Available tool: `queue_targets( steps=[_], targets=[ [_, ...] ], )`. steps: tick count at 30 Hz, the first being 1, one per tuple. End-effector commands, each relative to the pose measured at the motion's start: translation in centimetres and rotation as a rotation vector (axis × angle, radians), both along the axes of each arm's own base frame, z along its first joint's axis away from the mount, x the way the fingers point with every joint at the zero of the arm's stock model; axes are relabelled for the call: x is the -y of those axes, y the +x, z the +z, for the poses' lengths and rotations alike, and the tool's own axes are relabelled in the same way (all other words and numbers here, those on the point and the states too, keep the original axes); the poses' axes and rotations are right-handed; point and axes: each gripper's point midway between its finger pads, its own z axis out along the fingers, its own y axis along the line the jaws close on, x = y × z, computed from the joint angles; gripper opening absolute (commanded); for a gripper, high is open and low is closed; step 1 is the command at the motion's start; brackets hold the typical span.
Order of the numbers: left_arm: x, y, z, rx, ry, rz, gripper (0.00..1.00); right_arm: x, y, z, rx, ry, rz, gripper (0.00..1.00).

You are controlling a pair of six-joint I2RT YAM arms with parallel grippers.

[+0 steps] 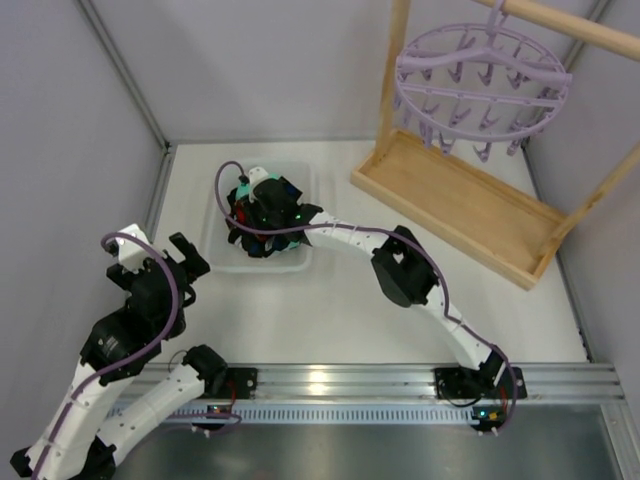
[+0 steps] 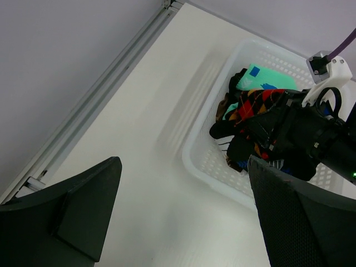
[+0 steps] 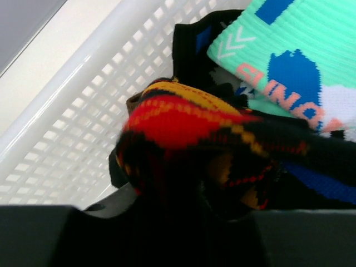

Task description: Remove the socks clipped to the hanger

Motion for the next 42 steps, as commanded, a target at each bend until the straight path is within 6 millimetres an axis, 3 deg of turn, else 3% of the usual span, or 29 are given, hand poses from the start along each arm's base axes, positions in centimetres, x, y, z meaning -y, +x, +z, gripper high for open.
queue_targets(
  steps=[1, 2, 3, 5, 6, 12, 14, 15, 17, 18, 19, 20, 21, 23, 24, 25, 26, 27, 28, 29, 30, 31, 32, 33, 35, 36, 37, 39, 42],
  targets=[
    [0.6, 0.4, -0.3, -0.001, -0.022, -0.011, 0.98, 0.9, -0.7, 3.5, -0.032, 0.067, -0.009, 0.30],
    [0.6, 0.4, -0.3, -0.001, -0.023, -0.012, 0.98, 1.1, -0.7, 4.0, -0.030, 0.077, -0.013, 0.37],
    [0.6, 0.4, -0.5, -0.004, -0.022, -0.013, 0.98, 1.0, -1.2, 6.5, -0.019, 0.117, 0.010, 0.46],
    [0.6, 0.4, -0.5, -0.001, -0.027, -0.011, 0.98, 1.3, -1.3, 8.6, 0.001, 0.146, 0.008, 0.52],
    [0.6, 0.3, -0.5, 0.000, -0.026, -0.009, 0.98, 1.8, -1.3, 10.9, 0.027, 0.170, 0.002, 0.56],
    [0.6, 0.4, -0.6, -0.006, -0.023, -0.011, 0.98, 5.6, -0.4, 18.2, 0.104, 0.242, -0.033, 0.63],
    [0.7, 0.4, -0.7, -0.009, -0.018, -0.011, 0.98, 7.0, -0.3, 18.5, 0.107, 0.225, -0.048, 0.70],
    [0.7, 0.4, -0.6, -0.008, -0.021, -0.009, 0.98, 8.4, 0.0, 20.2, 0.132, 0.235, -0.063, 0.70],
    [0.7, 0.5, -0.6, -0.007, -0.020, -0.006, 0.98, 10.0, -0.1, 19.7, 0.126, 0.212, -0.078, 0.72],
    [0.6, 0.5, -0.6, -0.008, -0.018, -0.002, 0.98, 11.5, -0.2, 22.0, 0.167, 0.234, -0.087, 0.74],
    [0.6, 0.6, -0.6, -0.010, -0.013, 0.002, 0.98, 12.5, -0.4, 20.8, 0.160, 0.207, -0.091, 0.74],
    [0.8, 0.8, -0.6, -0.010, -0.011, 0.001, 0.98, 13.9, -0.1, 21.2, 0.188, 0.190, -0.131, 0.75],
    [1.0, 1.1, -0.6, -0.013, -0.005, -0.003, 0.98, 15.3, -0.8, 23.3, 0.240, 0.196, -0.134, 0.77],
    [1.4, 1.5, -0.6, -0.024, 0.009, -0.013, 0.98, 16.9, -1.9, 22.1, 0.242, 0.150, -0.132, 0.77],
    [1.8, 1.9, -0.7, -0.044, 0.023, -0.026, 0.98, 18.3, -3.2, 24.4, 0.281, 0.172, -0.130, 0.86],
    [2.2, 2.1, -0.8, -0.057, 0.030, -0.041, 0.98, 19.4, -4.0, 22.1, 0.259, 0.135, -0.139, 0.91],
    [2.5, 2.4, -1.0, -0.066, 0.035, -0.059, 0.98, 20.6, -4.6, 22.0, 0.267, 0.130, -0.157, 0.98],
    [3.4, 3.1, -1.3, -0.067, 0.036, -0.090, 0.98, 23.0, -5.7, 24.2, 0.312, 0.162, -0.211, 0.99],
    [5.2, 3.4, -2.0, -0.101, 0.058, -0.204, 0.98, 24.8, -6.3, 21.3, 0.292, 0.111, -0.248, 1.00],
    [6.4, 4.2, -2.3, -0.106, 0.077, -0.268, 0.98, 27.8, -7.2, 23.2, 0.337, 0.129, -0.332, 1.00],
    [7.7, 4.3, -2.3, -0.106, 0.067, -0.339, 0.98, 29.5, -7.7, 22.6, 0.344, 0.109, -0.376, 0.99],
    [9.2, 4.5, -3.0, -0.137, 0.055, -0.419, 0.98, 31.5, -8.5, 19.7, 0.314, 0.040, -0.415, 0.99],
    [9.7, 4.7, -3.2, -0.151, 0.048, -0.442, 0.98, 33.3, -9.1, 19.1, 0.313, 0.010, -0.461, 0.99],
    [9.6, 4.9, -3.1, -0.153, 0.052, -0.450, 0.98, 36.4, -9.9, 20.3, 0.341, 0.020, -0.561, 0.99],
    [9.3, 5.6, -3.0, -0.140, 0.008, -0.458, 0.98, 40.5, -11.4, 17.8, 0.319, -0.066, -0.671, 0.99],
    [8.8, 5.7, -3.0, -0.133, -0.004, -0.453, 0.98, 42.0, -12.6, 18.9, 0.336, -0.025, -0.699, 1.00],
    [7.2, 6.2, -2.6, -0.104, -0.023, -0.399, 0.98, 42.9, -13.3, 17.9, 0.327, -0.046, -0.702, 0.99],
    [4.7, 5.7, -3.0, -0.081, -0.032, -0.311, 0.98, 45.1, -15.1, 18.1, 0.325, -0.038, -0.728, 0.99],
    [3.6, 4.6, -3.5, -0.044, -0.008, -0.284, 0.98, 48.7, -17.0, 18.2, 0.321, -0.062, -0.815, 0.99]
  ],
)
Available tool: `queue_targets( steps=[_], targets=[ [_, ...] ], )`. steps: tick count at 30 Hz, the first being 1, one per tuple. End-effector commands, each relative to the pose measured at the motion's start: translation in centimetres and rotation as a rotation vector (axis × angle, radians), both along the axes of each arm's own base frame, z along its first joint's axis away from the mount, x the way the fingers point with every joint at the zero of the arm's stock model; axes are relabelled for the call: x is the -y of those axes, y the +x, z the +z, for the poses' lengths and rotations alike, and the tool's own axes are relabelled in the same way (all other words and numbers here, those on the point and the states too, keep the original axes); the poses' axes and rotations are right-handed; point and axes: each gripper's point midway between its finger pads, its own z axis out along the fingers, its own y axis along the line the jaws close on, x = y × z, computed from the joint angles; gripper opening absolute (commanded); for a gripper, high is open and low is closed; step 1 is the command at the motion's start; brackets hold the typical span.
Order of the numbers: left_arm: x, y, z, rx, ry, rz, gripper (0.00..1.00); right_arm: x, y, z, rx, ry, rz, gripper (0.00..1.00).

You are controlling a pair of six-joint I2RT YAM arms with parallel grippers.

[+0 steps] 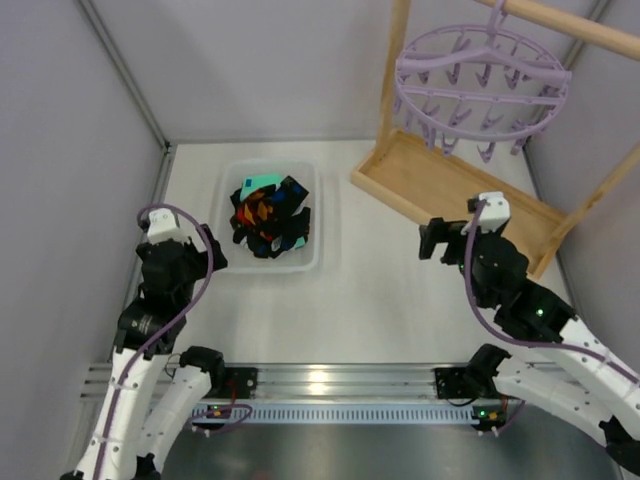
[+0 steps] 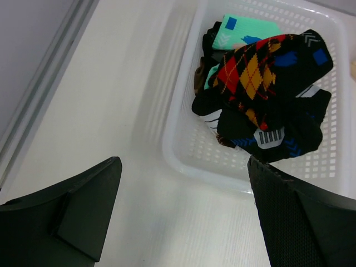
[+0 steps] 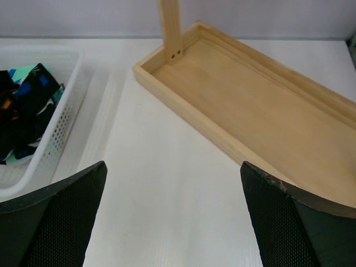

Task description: Remove the socks clipped to the hanger

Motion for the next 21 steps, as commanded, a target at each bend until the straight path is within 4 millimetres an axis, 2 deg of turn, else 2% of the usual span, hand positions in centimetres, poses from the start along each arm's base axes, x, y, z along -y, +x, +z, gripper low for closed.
queue_targets(
  steps=[1, 6, 11, 14, 21],
  targets=[
    [0.7, -0.4, 1.7, 0.120, -0.013, -0.077, 0.98, 5.6, -2.3, -1.1, -0.043, -0.053, -0.174, 0.99],
    [1.4, -1.7, 3.3, 0.194, -0.030, -0.128, 0.98, 9.3, -5.4, -0.1, 0.010, 0.037, -0.213, 0.99],
    [1.2, -1.8, 3.4, 0.202, -0.034, -0.114, 0.98, 11.5, -7.5, 0.6, 0.067, 0.089, -0.209, 1.00],
    [1.0, -1.9, 3.4, 0.209, -0.035, -0.101, 0.98, 12.0, -7.9, 0.6, 0.062, 0.086, -0.214, 0.99],
    [0.7, -1.5, 2.9, 0.187, -0.033, -0.073, 0.98, 10.8, -7.1, 0.3, 0.048, 0.020, -0.177, 0.99]
  ],
)
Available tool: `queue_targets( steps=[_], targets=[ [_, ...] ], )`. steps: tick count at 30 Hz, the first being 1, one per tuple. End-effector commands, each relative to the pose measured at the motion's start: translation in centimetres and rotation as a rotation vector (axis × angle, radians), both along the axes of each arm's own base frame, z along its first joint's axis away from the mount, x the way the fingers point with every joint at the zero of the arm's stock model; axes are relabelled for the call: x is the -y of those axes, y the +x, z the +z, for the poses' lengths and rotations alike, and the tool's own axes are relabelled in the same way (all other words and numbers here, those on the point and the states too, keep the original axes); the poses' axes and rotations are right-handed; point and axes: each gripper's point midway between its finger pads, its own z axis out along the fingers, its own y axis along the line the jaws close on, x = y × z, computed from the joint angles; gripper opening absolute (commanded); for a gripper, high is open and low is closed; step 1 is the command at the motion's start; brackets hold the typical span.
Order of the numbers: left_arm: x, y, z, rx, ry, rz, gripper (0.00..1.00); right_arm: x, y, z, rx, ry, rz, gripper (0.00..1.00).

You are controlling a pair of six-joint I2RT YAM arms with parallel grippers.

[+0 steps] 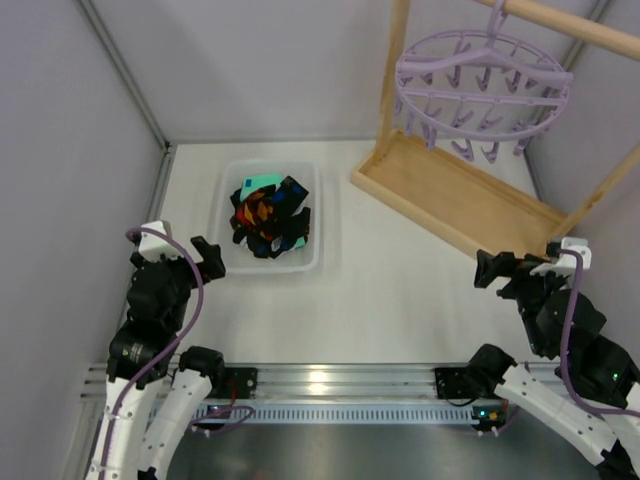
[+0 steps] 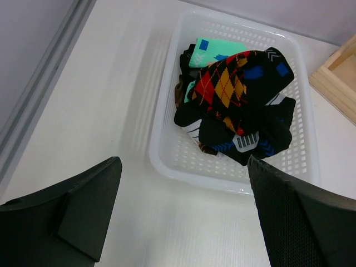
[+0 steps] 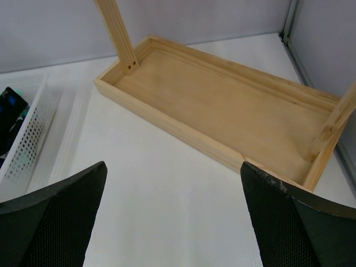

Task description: Remove the socks clipped to the hanger

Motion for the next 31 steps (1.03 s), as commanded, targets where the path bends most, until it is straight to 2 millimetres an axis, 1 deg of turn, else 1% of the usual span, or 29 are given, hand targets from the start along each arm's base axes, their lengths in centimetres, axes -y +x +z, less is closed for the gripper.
queue_targets(
  steps=[1, 5, 10, 16, 22, 27, 31],
  targets=[
    [-0.1, 0.7, 0.9, 0.039, -0.005, 0.017, 0.98, -0.4, 0.4, -0.5, -0.043, -0.074, 0.010, 0.99],
    [0.0, 0.8, 0.9, 0.040, -0.006, 0.009, 0.98, -1.1, 1.1, -1.2, -0.074, -0.104, 0.011, 0.99],
    [0.0, 0.9, 0.8, 0.034, -0.005, 0.014, 0.98, -1.2, 1.2, -1.8, -0.080, -0.105, 0.007, 0.99],
    [-0.2, 0.8, 0.9, 0.042, -0.013, 0.028, 0.98, -1.0, 0.9, -1.5, -0.054, -0.066, 0.005, 1.00],
    [-0.2, 0.6, 1.1, 0.051, -0.018, 0.026, 0.98, -1.0, 0.9, -1.6, -0.057, -0.067, 0.007, 1.00],
    [-0.2, 0.6, 1.0, 0.049, -0.018, 0.026, 0.98, -1.4, 0.9, -1.4, -0.049, -0.049, 0.027, 0.99],
    [-0.3, 0.6, 1.0, 0.050, -0.018, 0.030, 0.98, -1.5, 1.1, -1.7, -0.060, -0.064, 0.025, 1.00]
  ],
)
